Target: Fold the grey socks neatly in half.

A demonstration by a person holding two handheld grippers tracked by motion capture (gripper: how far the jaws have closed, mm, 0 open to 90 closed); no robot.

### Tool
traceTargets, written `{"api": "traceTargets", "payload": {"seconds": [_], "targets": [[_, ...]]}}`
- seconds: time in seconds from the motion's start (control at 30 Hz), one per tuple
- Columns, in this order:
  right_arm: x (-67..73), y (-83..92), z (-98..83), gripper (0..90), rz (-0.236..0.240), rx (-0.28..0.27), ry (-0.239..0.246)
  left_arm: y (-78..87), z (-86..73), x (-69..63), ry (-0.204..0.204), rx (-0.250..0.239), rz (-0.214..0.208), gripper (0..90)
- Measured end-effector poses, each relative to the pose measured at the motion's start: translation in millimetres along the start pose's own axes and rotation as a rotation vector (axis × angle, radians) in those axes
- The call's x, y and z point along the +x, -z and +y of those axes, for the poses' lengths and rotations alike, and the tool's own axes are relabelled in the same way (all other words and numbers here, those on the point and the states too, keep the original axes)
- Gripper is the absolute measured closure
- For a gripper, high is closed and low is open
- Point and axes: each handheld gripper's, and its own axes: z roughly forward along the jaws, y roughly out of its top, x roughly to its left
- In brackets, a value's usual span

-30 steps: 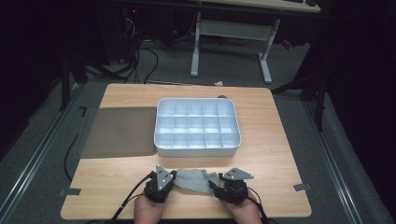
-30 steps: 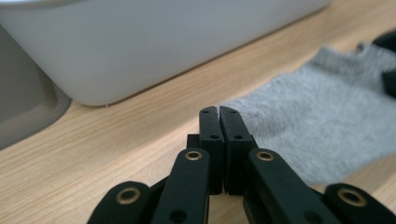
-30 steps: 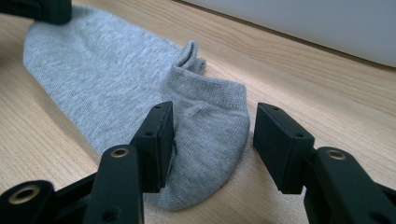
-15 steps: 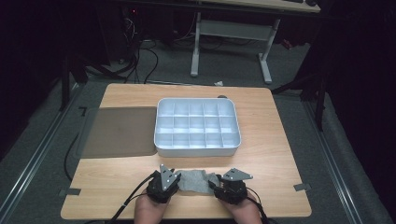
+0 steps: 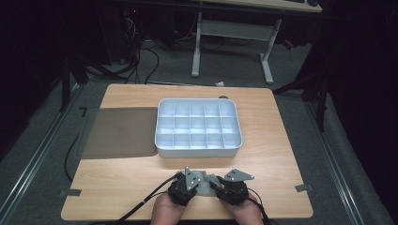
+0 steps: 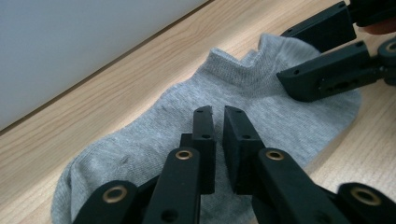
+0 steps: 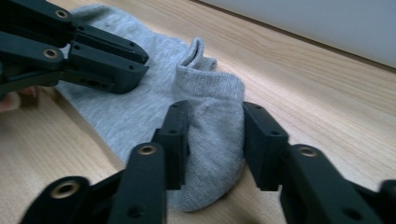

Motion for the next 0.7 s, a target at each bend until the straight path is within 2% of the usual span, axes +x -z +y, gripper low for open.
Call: {"api": "traceTargets", "payload": {"seconds": [0.1,0.23,0.5,0.7], "targets": [[-0.6,-0.2,0.1,73.1,0.022,0.003,-0.004,-0.2,-0.2,-2.4,-0.023,0.000,0.015,84.8],[-1.2,-0.3,0.2,78.1,0.047,0.004,-0.003,-0.3,-1.4,-2.9,-0.027,-0.009,0.019,84.9],[0.4,1.4,-0.1,80.9,0.051,0.001,0.015,-0.4,-1.7,-4.4,-0.037,-0.011,0.030,85.3],[0.6,9.3,0.5,81.6,0.069,-0.058,0.001,-0.7,-0.7,-6.0,-0.040,-0.006,0.040,85.4]]}}
